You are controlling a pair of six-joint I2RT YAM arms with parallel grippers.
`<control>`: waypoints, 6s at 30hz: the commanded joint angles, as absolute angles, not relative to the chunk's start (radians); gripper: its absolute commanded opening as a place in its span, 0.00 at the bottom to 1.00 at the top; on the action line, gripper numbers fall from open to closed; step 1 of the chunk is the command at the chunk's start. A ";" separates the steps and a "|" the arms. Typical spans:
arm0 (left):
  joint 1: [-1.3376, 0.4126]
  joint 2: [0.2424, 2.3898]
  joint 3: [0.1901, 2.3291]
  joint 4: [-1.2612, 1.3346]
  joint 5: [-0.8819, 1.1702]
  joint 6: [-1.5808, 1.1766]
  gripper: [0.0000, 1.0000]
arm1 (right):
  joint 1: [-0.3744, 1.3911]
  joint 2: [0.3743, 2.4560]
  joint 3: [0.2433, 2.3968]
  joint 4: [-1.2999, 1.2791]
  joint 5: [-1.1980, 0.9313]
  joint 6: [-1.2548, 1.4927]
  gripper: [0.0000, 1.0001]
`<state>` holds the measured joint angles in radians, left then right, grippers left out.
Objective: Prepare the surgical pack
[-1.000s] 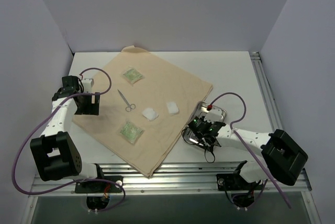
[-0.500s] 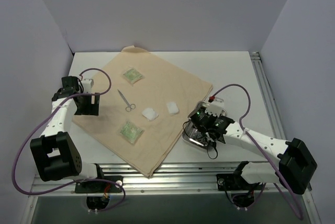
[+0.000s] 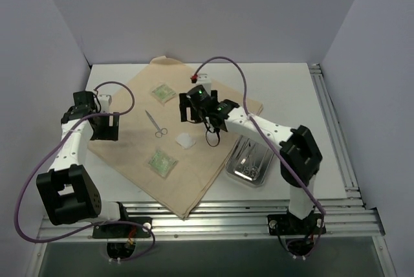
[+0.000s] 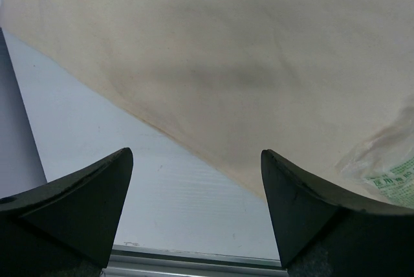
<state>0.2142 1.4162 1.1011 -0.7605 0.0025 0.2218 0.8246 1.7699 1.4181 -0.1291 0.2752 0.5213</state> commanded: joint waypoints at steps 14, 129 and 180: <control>0.244 1.377 1.051 -0.724 -0.083 0.247 0.90 | 0.908 2.525 2.288 -0.078 0.126 0.299 0.48; 0.204 1.336 1.023 -0.675 0.074 0.261 0.90 | 0.925 1.410 0.667 -0.431 0.739 1.272 0.33; 0.203 1.336 1.066 -0.762 -0.028 0.235 0.90 | 0.947 2.054 1.457 0.247 -0.456 0.300 0.00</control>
<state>0.2054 1.3544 1.0199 -0.7593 -0.0223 0.2398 0.9684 2.1620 1.4796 0.1875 -0.4355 0.2348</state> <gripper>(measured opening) 0.897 0.008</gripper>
